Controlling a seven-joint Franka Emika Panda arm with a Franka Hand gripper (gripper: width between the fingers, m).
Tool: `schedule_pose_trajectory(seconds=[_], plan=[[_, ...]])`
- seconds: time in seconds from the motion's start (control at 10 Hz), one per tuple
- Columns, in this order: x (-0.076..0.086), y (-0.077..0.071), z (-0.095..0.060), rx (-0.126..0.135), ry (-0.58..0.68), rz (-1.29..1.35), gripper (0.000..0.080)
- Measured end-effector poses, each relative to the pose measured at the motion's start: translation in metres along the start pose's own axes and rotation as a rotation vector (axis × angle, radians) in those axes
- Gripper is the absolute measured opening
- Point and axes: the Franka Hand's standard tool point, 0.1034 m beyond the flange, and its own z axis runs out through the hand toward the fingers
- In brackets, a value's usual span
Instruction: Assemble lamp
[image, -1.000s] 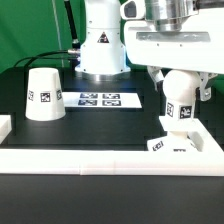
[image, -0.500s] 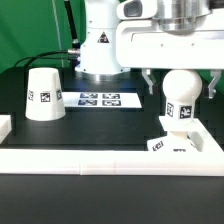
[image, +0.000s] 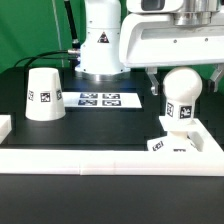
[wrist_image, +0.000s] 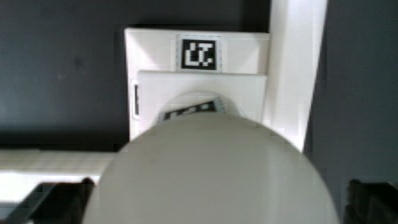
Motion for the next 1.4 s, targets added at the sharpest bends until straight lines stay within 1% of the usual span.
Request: schedule_pose_trajectory(seconds=[0.2, 0.5, 0.6, 0.8, 0.9, 1.0, 1.1, 1.2, 1.4], plan=[[0.0031, 0.0008, -0.0012, -0.001, 0.005, -0.178, 0.0699], [0.0039, 0.0001, -0.0013, -0.006, 0.005, -0.369, 0.0699], [0.0038, -0.0010, -0.0012, -0.006, 0.005, -0.400, 0.0699], [0.0035, 0.0001, -0.0009, -0.010, 0.003, -0.546, 0.0699], [0.0035, 0.0004, -0.0008, -0.010, 0.003, -0.563, 0.0699], [0.0035, 0.0011, -0.0008, -0.010, 0.003, -0.561, 0.0604], [0.0035, 0.0012, -0.0007, -0.010, 0.003, -0.560, 0.0604], [0.0035, 0.0012, -0.0007, -0.009, 0.003, -0.545, 0.0576], [0.0035, 0.0015, -0.0007, -0.009, 0.003, -0.527, 0.0576]])
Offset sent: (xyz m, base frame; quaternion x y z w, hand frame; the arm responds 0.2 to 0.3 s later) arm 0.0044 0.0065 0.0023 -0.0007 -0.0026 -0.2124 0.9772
